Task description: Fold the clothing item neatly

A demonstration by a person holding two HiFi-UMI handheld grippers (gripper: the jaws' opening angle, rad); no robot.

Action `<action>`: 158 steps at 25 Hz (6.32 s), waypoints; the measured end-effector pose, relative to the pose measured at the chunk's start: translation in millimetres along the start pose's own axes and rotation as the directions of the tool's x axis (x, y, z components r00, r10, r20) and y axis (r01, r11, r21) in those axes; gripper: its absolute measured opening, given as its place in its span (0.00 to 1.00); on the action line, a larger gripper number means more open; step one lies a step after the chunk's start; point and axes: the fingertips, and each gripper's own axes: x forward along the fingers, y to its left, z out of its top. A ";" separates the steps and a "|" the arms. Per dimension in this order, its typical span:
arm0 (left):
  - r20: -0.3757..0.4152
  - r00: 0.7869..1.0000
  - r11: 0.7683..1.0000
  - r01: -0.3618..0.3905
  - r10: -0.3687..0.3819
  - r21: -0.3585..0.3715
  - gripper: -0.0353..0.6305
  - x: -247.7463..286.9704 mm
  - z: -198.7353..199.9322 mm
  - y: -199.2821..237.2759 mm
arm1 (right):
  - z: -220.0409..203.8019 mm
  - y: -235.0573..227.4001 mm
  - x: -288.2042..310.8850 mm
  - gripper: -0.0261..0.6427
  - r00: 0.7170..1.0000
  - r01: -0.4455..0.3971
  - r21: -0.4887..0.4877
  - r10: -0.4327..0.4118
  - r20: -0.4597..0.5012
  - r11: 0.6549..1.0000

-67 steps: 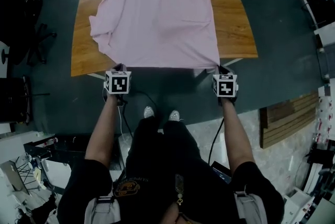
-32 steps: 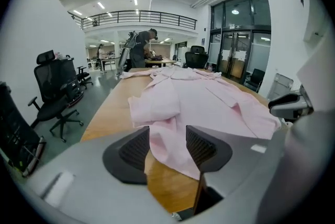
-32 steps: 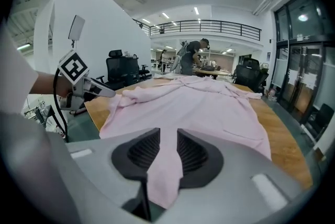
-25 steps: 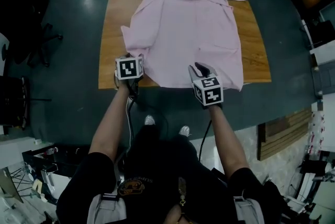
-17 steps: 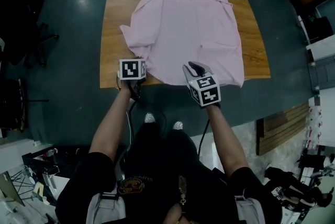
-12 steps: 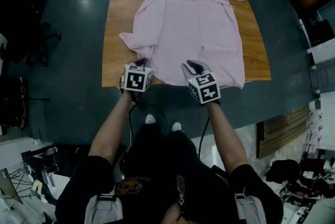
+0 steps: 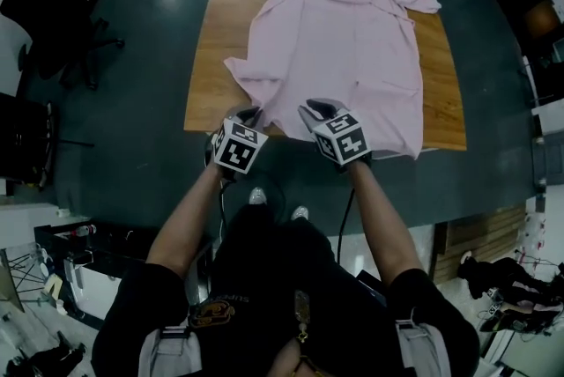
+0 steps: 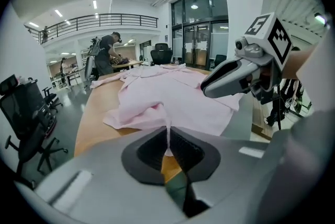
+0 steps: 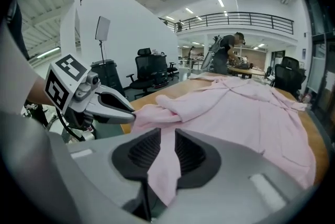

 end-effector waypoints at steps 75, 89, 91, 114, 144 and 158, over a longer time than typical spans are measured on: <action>-0.145 0.989 0.987 -0.001 -0.022 -0.159 0.07 -20.2 -59.7 30.9 | 8.2 9.9 -9.8 0.06 0.992 -0.127 -0.078 0.128 0.012 0.989; -0.202 0.975 0.995 0.098 -0.089 0.033 0.15 -19.4 -63.0 -21.9 | -80.0 -34.0 -29.6 0.06 0.998 0.015 0.030 -0.013 -0.059 0.999; -0.211 0.975 0.997 0.079 -0.074 0.017 0.15 -20.1 -64.8 -18.1 | -89.8 -38.6 -27.7 0.06 0.997 0.025 0.034 -0.022 -0.079 0.999; 0.102 0.990 0.995 0.097 -0.095 -0.011 0.06 33.2 109.0 -0.1 | -25.3 -97.2 -87.7 0.10 0.986 0.167 0.052 -0.167 0.002 0.985; 0.063 0.975 0.967 -0.199 0.211 -0.158 0.08 123.0 227.8 -12.0 | 105.3 -304.3 -75.2 0.04 0.986 -0.026 -0.241 0.066 0.156 0.970; 0.013 0.985 0.963 -0.166 0.172 -0.214 0.26 234.3 231.5 84.1 | 183.8 -374.7 72.4 0.04 0.997 -0.029 -0.275 0.046 0.054 0.961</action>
